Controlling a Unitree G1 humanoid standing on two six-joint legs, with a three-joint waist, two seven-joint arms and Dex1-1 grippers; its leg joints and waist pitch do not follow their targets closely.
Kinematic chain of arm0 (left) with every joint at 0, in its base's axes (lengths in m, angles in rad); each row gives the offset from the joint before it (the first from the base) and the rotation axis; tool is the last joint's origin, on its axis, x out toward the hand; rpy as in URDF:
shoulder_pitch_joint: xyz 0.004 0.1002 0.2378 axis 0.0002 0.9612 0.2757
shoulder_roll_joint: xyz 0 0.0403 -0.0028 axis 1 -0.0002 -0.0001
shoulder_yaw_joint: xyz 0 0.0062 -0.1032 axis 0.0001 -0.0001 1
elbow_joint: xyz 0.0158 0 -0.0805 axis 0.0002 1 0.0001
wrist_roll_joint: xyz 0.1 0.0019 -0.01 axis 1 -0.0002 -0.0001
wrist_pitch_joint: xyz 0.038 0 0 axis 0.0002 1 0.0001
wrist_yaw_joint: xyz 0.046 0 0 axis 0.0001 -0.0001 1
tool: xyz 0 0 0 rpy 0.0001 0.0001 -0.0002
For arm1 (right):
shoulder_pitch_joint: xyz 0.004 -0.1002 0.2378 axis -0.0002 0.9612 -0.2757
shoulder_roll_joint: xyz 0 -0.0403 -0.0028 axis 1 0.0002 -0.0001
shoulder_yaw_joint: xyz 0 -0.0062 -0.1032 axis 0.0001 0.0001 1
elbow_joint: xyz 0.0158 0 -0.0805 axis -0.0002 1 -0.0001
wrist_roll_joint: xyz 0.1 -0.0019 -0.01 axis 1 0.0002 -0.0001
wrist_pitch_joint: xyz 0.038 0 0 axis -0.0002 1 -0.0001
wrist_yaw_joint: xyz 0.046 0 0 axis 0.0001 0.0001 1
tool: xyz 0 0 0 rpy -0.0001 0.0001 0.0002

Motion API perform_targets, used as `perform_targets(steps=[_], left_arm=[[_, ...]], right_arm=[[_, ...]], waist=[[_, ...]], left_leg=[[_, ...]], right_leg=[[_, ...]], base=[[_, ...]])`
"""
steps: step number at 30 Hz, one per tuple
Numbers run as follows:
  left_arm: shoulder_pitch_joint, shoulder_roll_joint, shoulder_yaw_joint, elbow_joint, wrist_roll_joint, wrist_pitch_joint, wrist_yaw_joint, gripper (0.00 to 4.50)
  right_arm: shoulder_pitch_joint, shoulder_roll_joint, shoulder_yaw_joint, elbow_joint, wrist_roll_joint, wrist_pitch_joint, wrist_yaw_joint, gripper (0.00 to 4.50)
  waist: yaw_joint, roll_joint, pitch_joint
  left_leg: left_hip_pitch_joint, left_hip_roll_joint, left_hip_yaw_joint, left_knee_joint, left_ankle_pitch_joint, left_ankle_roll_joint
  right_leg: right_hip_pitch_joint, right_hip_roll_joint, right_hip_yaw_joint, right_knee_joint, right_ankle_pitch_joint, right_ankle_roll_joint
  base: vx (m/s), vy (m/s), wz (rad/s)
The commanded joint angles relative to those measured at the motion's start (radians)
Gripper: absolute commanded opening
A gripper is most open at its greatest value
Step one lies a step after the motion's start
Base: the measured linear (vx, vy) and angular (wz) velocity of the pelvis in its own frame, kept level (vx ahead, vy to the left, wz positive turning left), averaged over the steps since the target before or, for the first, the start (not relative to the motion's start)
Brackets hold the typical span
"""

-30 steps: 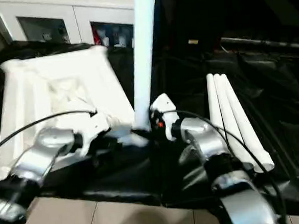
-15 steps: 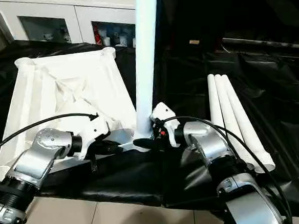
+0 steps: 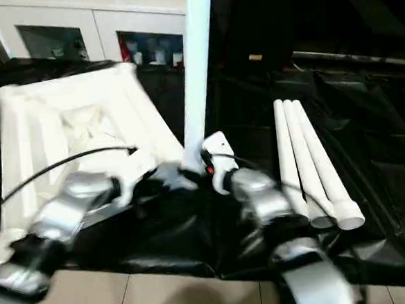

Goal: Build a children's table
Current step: Rotate leg to tighten

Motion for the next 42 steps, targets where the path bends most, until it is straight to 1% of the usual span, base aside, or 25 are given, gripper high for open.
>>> perform_targets(steps=[1, 2, 3, 5, 8, 9, 10, 11, 12, 13, 14, 15, 16, 19, 21, 23, 24, 25, 27, 28, 30, 32, 38, 39, 42], left_arm=[[0.018, -0.057, 0.007, 0.037, -0.022, 0.019, 0.066, 0.0], [0.004, -0.106, 0.002, 0.062, -0.009, 0.035, 0.129, 0.0], [0.002, -0.114, -0.001, 0.064, -0.007, 0.036, 0.135, 0.0], [0.002, -0.126, -0.012, 0.064, 0.0, 0.033, 0.128, 0.0], [0.002, -0.126, -0.021, 0.061, 0.006, 0.018, 0.119, 0.0], [0.003, -0.124, -0.019, 0.059, 0.003, 0.017, 0.117, 0.0], [0.006, -0.114, -0.018, 0.055, 0.002, 0.008, 0.108, 0.0], [0.009, -0.098, -0.013, 0.053, 0.003, -0.003, 0.1, 0.0], [0.009, -0.095, -0.012, 0.053, 0.003, -0.006, 0.098, 0.0], [0.012, -0.085, -0.009, 0.05, 0.003, -0.013, 0.091, 0.0], [0.016, -0.073, -0.005, 0.045, 0.0, -0.016, 0.082, 0.0], [0.022, -0.06, -0.006, 0.041, 0.0, -0.035, 0.068, 0.0], [0.027, -0.049, -0.005, 0.036, -0.002, -0.049, 0.055, 0.0], [0.045, -0.01, 0.007, 0.013, -0.018, -0.06, 0.005, 0.0], [0.048, 0.001, 0.01, 0.009, -0.023, -0.063, -0.007, 0.0], [0.059, 0.029, 0.01, -0.005, -0.041, -0.1, -0.067, 0.0], [0.059, 0.029, 0.01, -0.005, -0.041, -0.1, -0.067, 0.0], [0.069, 0.055, -0.002, -0.023, -0.044, -0.115, -0.111, 0.0], [0.085, 0.085, -0.012, -0.062, -0.069, -0.105, -0.187, 0.0], [0.091, 0.095, -0.015, -0.079, -0.08, -0.104, -0.22, 0.0], [0.095, 0.107, -0.018, -0.097, -0.093, -0.09, -0.251, 0.0], [0.093, 0.112, -0.018, -0.098, -0.097, -0.092, -0.263, 0.0], [0.095, 0.115, -0.015, -0.104, -0.101, -0.092, -0.273, 0.0], [0.096, 0.117, -0.015, -0.108, -0.104, -0.089, -0.276, 0.0], [0.099, 0.119, -0.013, -0.111, -0.104, -0.087, -0.281, 0.0]], right_arm=[[0.01, 0.003, -0.064, 0.072, 0.0, 0.045, -0.184, 2.74], [0.005, 0.05, -0.068, 0.094, -0.011, 0.02, -0.284, 2.74], [0.003, 0.059, -0.065, 0.098, -0.015, 0.01, -0.295, 2.74], [-0.005, 0.079, -0.058, 0.11, -0.022, -0.016, -0.304, 2.74], [-0.011, 0.09, -0.042, 0.112, -0.033, -0.05, -0.274, 2.74], [-0.01, 0.091, -0.034, 0.102, -0.035, -0.066, -0.241, 3.08], [-0.007, 0.086, -0.03, 0.086, -0.035, -0.078, -0.217, 3.29], [-0.007, 0.08, -0.032, 0.074, -0.03, -0.092, -0.196, 3.29], [-0.007, 0.078, -0.033, 0.072, -0.029, -0.093, -0.192, 3.43], [-0.009, 0.072, -0.036, 0.068, -0.023, -0.097, -0.179, 3.43], [-0.012, 0.059, -0.037, 0.062, -0.02, -0.101, -0.171, 3.69], [-0.012, 0.043, -0.035, 0.05, -0.018, -0.102, -0.152, 3.69], [-0.011, 0.03, -0.033, 0.04, -0.017, -0.104, -0.132, 3.78], [0.015, -0.032, -0.016, -0.039, -0.001, -0.074, 0.007, 3.82], [0.024, -0.05, -0.008, -0.062, 0.001, -0.063, 0.049, 3.82], [0.05, -0.092, 0.018, -0.119, 0.008, -0.034, 0.162, 3.82], [0.05, -0.092, 0.018, -0.119, 0.008, -0.034, 0.162, 3.82], [0.066, -0.124, 0.05, -0.148, -0.002, -0.029, 0.235, 3.82], [0.091, -0.162, 0.091, -0.196, 0.004, -0.017, 0.345, 3.82], [0.099, -0.174, 0.104, -0.216, 0.009, -0.012, 0.384, 3.82], [0.113, -0.191, 0.121, -0.251, 0.014, 0.0, 0.444, 3.82], [0.122, -0.2, 0.13, -0.274, 0.015, 0.008, 0.476, 3.82], [0.12, -0.197, 0.125, -0.28, 0.034, 0.009, 0.501, 3.82], [0.122, -0.197, 0.124, -0.285, 0.037, 0.011, 0.512, 3.66], [0.124, -0.197, 0.124, -0.292, 0.039, 0.017, 0.522, 3.53]], waist=[[0.002, 0.0, -0.056], [0.0, -0.003, -0.056], [0.001, -0.004, -0.057], [0.004, -0.002, -0.059], [0.004, -0.004, -0.057], [0.005, -0.004, -0.058], [0.005, -0.003, -0.057], [0.005, -0.004, -0.058], [0.005, -0.004, -0.058], [0.005, -0.004, -0.06], [0.005, -0.005, -0.06], [0.004, -0.019, -0.06], [0.008, -0.014, -0.06], [0.011, -0.013, -0.057], [0.01, -0.012, -0.056], [0.011, -0.013, -0.056], [0.011, -0.013, -0.057], [0.01, -0.007, -0.057], [0.011, -0.011, -0.056], [0.012, -0.008, -0.057], [0.011, -0.009, -0.055], [0.01, -0.008, -0.056], [0.012, -0.012, -0.057], [0.012, -0.012, -0.058], [0.013, -0.011, -0.058]], left_leg=[[0.0, 0.04, -0.013, -0.073, -0.151, 0.014], [0.0, 0.04, -0.011, -0.074, -0.151, 0.009], [0.0, 0.039, -0.012, -0.073, -0.15, 0.007], [-0.003, 0.039, -0.011, -0.073, -0.155, 0.018], [-0.005, 0.037, -0.011, -0.074, -0.172, 0.026], [-0.004, 0.037, -0.011, -0.074, -0.178, 0.027], [-0.004, 0.038, -0.012, -0.074, -0.183, 0.03], [-0.005, 0.039, -0.012, -0.074, -0.178, 0.033], [-0.005, 0.039, -0.012, -0.074, -0.178, 0.033], [-0.01, 0.038, -0.012, -0.073, -0.164, 0.038], [-0.009, 0.038, -0.011, -0.073, -0.145, 0.043], [-0.009, 0.038, -0.008, -0.072, -0.14, 0.048], [-0.008, 0.037, -0.01, -0.072, -0.139, 0.051], [-0.01, 0.039, -0.009, -0.072, -0.139, 0.063], [-0.009, 0.04, -0.009, -0.073, -0.138, 0.064], [-0.01, 0.04, -0.011, -0.073, -0.136, 0.068], [-0.011, 0.041, -0.011, -0.073, -0.138, 0.069], [-0.01, 0.042, -0.011, -0.074, -0.137, 0.066], [-0.01, 0.042, -0.01, -0.073, -0.137, 0.07], [-0.009, 0.042, -0.011, -0.072, -0.139, 0.072], [-0.01, 0.044, -0.01, -0.074, -0.143, 0.071], [-0.006, 0.045, -0.01, -0.074, -0.143, 0.068], [-0.006, 0.044, -0.009, -0.072, -0.116, 0.069], [-0.007, 0.044, -0.009, -0.072, -0.112, 0.07], [-0.007, 0.043, -0.009, -0.071, -0.109, 0.071]], right_leg=[[0.046, -0.091, 0.058, -0.095, -0.354, -0.128], [0.043, -0.089, 0.058, -0.096, -0.339, -0.128], [0.045, -0.089, 0.057, -0.093, -0.333, -0.127], [0.047, -0.091, 0.058, -0.092, -0.299, -0.13], [0.048, -0.091, 0.058, -0.095, -0.313, -0.124], [0.048, -0.091, 0.058, -0.096, -0.322, -0.122], [0.048, -0.092, 0.057, -0.097, -0.33, -0.12], [0.048, -0.091, 0.058, -0.096, -0.321, -0.12], [0.048, -0.091, 0.058, -0.096, -0.321, -0.12], [0.052, -0.093, 0.059, -0.093, -0.301, -0.124], [0.052, -0.09, 0.058, -0.089, -0.271, -0.133], [0.052, -0.09, 0.057, -0.091, -0.269, -0.132], [0.052, -0.091, 0.057, -0.088, -0.273, -0.134], [0.053, -0.093, 0.057, -0.093, -0.299, -0.125], [0.051, -0.091, 0.057, -0.094, -0.305, -0.124], [0.054, -0.091, 0.057, -0.093, -0.306, -0.122], [0.053, -0.091, 0.058, -0.092, -0.304, -0.125], [0.051, -0.092, 0.058, -0.092, -0.302, -0.129], [0.052, -0.092, 0.059, -0.093, -0.297, -0.132], [0.053, -0.091, 0.058, -0.091, -0.296, -0.137], [0.051, -0.09, 0.058, -0.093, -0.298, -0.142], [0.05, -0.09, 0.058, -0.091, -0.289, -0.151], [0.053, -0.09, 0.058, -0.087, -0.246, -0.166], [0.054, -0.091, 0.058, -0.086, -0.241, -0.167], [0.054, -0.091, 0.057, -0.086, -0.24, -0.167]], base=[[0.0, 0.0, 0.0], [0.0, 0.0, 0.0], [0.0, 0.0, 0.0], [0.0, 0.0, 0.0], [0.0, 0.0, 0.0], [0.0, 0.0, 0.0], [0.0, 0.0, 0.0], [0.0, 0.0, 0.0], [0.0, 0.0, 0.0], [0.0, 0.0, 0.0], [0.0, 0.0, 0.0], [0.0, 0.0, 0.0], [0.0, 0.0, 0.0], [0.0, 0.0, 0.0], [0.0, 0.0, 0.0], [0.0, 0.0, 0.0], [0.0, 0.0, 0.0], [0.0, 0.0, 0.0], [0.0, 0.0, 0.0], [0.0, 0.0, 0.0], [0.0, 0.0, 0.0], [0.0, 0.0, 0.0], [0.0, 0.0, 0.0], [0.0, 0.0, 0.0], [0.0, 0.0, 0.0]])
